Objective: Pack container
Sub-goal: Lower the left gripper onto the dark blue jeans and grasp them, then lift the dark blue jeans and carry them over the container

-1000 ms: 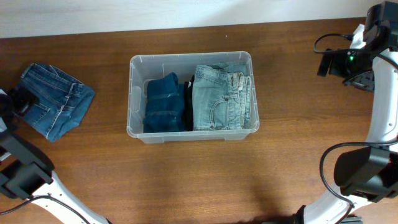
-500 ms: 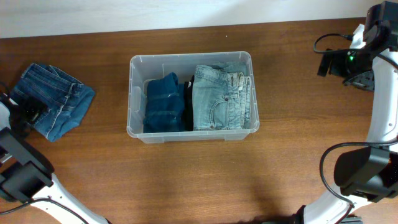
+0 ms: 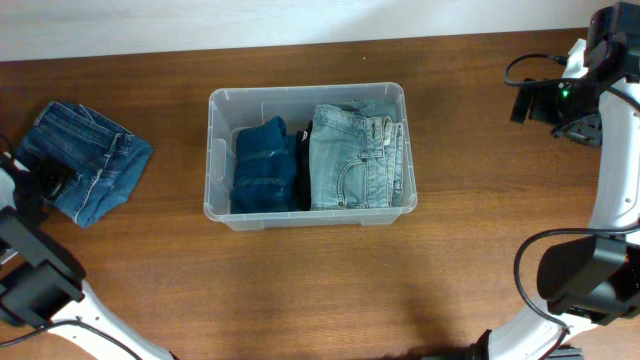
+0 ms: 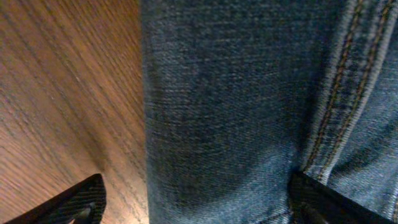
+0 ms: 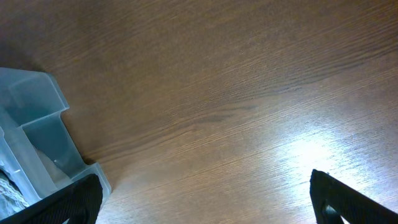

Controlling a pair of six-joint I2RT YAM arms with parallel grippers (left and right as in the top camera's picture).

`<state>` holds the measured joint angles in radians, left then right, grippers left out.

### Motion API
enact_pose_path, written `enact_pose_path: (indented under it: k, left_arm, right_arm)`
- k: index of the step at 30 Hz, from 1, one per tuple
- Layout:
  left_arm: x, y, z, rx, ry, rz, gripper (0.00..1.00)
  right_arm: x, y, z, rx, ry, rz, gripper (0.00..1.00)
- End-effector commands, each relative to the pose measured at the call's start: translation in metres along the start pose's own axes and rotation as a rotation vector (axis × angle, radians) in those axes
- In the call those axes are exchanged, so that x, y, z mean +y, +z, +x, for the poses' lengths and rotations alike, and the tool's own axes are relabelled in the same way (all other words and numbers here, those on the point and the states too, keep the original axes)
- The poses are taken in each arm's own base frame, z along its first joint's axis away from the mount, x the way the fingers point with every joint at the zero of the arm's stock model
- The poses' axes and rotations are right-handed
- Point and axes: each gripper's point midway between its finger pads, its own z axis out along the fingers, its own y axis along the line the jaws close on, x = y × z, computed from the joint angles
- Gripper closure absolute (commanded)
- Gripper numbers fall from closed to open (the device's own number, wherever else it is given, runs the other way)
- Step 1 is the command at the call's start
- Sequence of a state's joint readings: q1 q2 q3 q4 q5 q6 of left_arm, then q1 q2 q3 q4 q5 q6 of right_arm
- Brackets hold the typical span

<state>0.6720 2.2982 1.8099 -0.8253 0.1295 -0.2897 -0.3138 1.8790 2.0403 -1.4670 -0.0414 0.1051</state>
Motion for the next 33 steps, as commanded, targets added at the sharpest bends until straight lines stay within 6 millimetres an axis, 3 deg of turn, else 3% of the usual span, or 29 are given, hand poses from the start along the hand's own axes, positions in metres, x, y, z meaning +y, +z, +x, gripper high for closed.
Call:
enact_pose_path:
  k: [1,6,8,10,13,17,19,24,27,33]
  left_arm:
    - [0.005,0.043,0.043,0.126,0.004,-0.019,0.04]
    - [0.003,0.057,0.053,0.127,0.004,0.022,0.05]
    - [-0.006,0.058,0.054,0.133,0.002,0.073,0.11]
    - [-0.014,0.057,0.054,0.137,0.002,0.121,0.26]
    - [-0.018,0.056,0.054,0.139,0.002,0.146,0.41]
    - [-0.018,0.056,0.055,0.141,0.008,0.144,0.83]
    - [-0.018,0.056,0.055,0.143,0.008,0.144,0.99]
    - [-0.015,0.042,0.05,0.144,-0.004,0.141,1.0]
    - [-0.019,0.02,0.038,0.12,-0.004,0.146,1.0]
    - [-0.04,-0.055,0.006,-0.018,0.047,0.184,1.0]
  right_arm:
    - [-0.002,-0.005,-0.001,-0.012,0.0,0.008,0.01]
    - [-0.002,-0.005,-0.001,-0.012,0.0,0.008,0.01]
    - [-0.002,-0.005,-0.001,-0.012,0.0,0.008,0.01]
    - [-0.002,-0.005,-0.001,-0.012,0.0,0.008,0.02]
    - [-0.002,-0.005,-0.001,-0.012,0.0,0.008,0.01]
    - [-0.002,-0.005,-0.001,-0.012,0.0,0.008,0.02]
    - [-0.002,-0.005,-0.001,-0.012,0.0,0.008,0.02]
    - [-0.002,-0.005,-0.001,-0.012,0.0,0.008,0.01]
    - [-0.002,-0.005,-0.001,-0.012,0.0,0.008,0.01]
    - [-0.002,-0.005,-0.001,-0.012,0.0,0.008,0.02]
